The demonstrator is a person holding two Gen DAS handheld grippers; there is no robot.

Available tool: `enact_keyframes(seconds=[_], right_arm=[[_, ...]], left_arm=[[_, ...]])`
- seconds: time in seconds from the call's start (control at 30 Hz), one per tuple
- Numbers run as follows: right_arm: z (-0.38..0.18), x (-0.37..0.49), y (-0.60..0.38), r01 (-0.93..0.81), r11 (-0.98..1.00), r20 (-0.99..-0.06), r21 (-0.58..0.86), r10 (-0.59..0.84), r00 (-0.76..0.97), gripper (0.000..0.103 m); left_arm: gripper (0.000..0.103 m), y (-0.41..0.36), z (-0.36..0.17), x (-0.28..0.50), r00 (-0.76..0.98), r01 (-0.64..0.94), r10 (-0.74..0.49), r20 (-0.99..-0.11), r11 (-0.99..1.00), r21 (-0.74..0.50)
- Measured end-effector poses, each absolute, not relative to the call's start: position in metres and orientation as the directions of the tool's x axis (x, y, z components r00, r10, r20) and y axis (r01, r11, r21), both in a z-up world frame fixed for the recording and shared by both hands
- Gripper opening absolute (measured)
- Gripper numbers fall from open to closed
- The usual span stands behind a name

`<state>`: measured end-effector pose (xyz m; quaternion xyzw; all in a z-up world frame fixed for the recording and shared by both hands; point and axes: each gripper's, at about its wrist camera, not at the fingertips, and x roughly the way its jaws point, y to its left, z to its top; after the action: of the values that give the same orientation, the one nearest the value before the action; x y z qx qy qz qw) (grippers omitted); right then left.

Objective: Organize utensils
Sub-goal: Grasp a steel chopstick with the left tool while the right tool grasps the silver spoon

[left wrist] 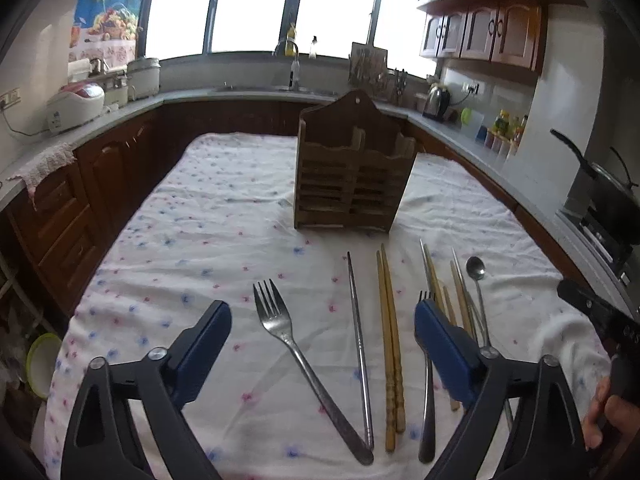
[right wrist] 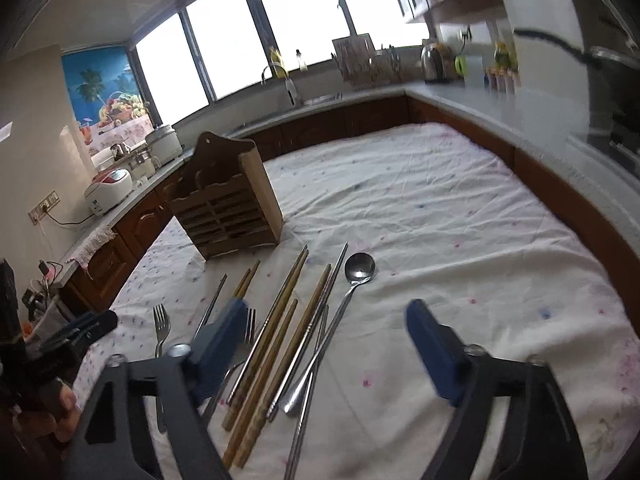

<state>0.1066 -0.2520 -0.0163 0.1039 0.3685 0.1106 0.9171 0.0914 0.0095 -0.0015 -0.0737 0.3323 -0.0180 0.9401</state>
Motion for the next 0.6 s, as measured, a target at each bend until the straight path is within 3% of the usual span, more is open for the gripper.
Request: enact_keyframes(seconds=[0.2, 0.3, 0.6], right_arm=[[-0.039, 0.149, -0.243, -0.102, 0.960, -0.740, 0.259, 0.265, 0.619, 0.052], [-0.052, 0.166, -0.242, -0.083, 0.960, -0.762, 0.267, 0.263, 0.592, 0.052], [-0.083, 0.211, -0.242, -0.043, 0.970, -0.822, 0.240, 0.227, 0.522, 0.052]], left_arm=[[0.068, 0.008, -0.014, 0.137, 0.694, -0.011, -0.113, -0.711, 0.986, -0.168], [0.061, 0.007, -0.019, 0.160, 0.654, -0.002, -0.137, -0.744, 0.983, -0.183], [0.056, -0.002, -0.042, 0.226, 0.564, 0.043, -0.158, -0.811, 0.986, -0.162]])
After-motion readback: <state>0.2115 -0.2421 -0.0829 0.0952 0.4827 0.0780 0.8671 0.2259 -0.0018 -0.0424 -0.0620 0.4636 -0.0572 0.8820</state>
